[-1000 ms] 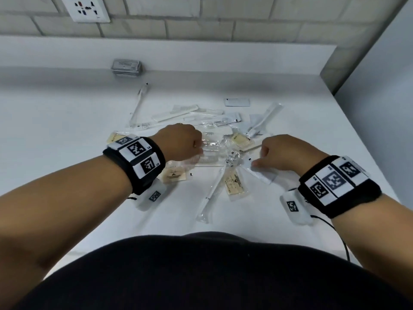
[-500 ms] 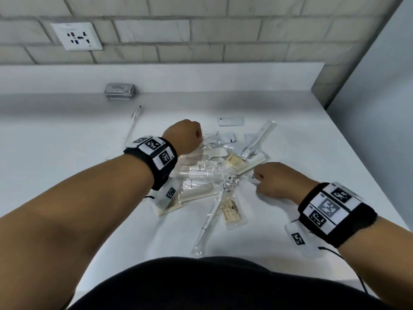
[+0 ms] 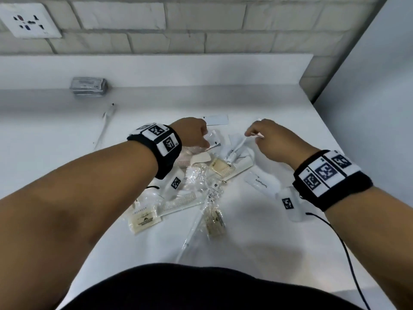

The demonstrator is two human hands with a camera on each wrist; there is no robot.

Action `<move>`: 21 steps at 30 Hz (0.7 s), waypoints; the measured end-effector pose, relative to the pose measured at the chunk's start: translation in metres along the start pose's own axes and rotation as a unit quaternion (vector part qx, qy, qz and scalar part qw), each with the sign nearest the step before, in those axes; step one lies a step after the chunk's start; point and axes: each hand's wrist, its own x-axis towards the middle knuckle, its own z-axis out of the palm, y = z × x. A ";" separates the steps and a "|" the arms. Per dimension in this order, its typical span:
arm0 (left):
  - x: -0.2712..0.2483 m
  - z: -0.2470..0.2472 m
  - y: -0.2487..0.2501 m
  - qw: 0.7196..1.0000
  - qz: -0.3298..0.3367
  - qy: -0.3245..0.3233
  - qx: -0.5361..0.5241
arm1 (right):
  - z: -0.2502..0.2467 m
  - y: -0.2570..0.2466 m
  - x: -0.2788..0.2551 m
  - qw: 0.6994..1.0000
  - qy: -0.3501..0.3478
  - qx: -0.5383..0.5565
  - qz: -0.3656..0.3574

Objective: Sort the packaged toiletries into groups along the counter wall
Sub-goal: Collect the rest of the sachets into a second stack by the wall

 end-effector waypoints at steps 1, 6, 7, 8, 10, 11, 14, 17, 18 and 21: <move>-0.002 -0.005 -0.002 1.000 0.003 0.018 -0.024 | 0.002 -0.004 0.011 1.000 0.006 -0.015 -0.019; -0.009 -0.025 -0.001 0.976 -0.006 0.107 -0.187 | 0.006 -0.011 0.052 0.986 -0.053 -0.154 -0.013; -0.008 -0.026 0.001 0.966 -0.015 0.119 -0.230 | 0.005 -0.008 0.056 0.981 -0.071 -0.178 0.000; -0.008 -0.028 0.004 0.953 -0.021 0.121 -0.278 | 0.004 -0.006 0.060 0.977 -0.083 -0.195 0.012; -0.006 -0.027 0.012 0.936 -0.025 0.086 -0.340 | 0.001 -0.003 0.063 0.975 -0.093 -0.195 0.045; -0.004 -0.025 0.016 0.943 -0.029 0.066 -0.324 | 0.001 -0.005 0.062 0.976 -0.095 -0.184 0.065; 0.006 -0.011 0.029 0.987 -0.032 0.025 -0.153 | 0.007 -0.014 0.056 0.979 -0.107 -0.149 0.094; 0.013 0.004 0.034 0.999 0.014 -0.040 -0.029 | 0.013 -0.024 0.056 0.970 -0.131 -0.183 0.091; 0.014 0.007 0.034 0.998 0.022 -0.063 -0.002 | 0.012 -0.027 0.057 0.968 -0.136 -0.193 0.091; 0.017 0.013 0.036 0.995 0.036 -0.077 0.056 | 0.011 -0.031 0.061 0.958 -0.158 -0.223 0.085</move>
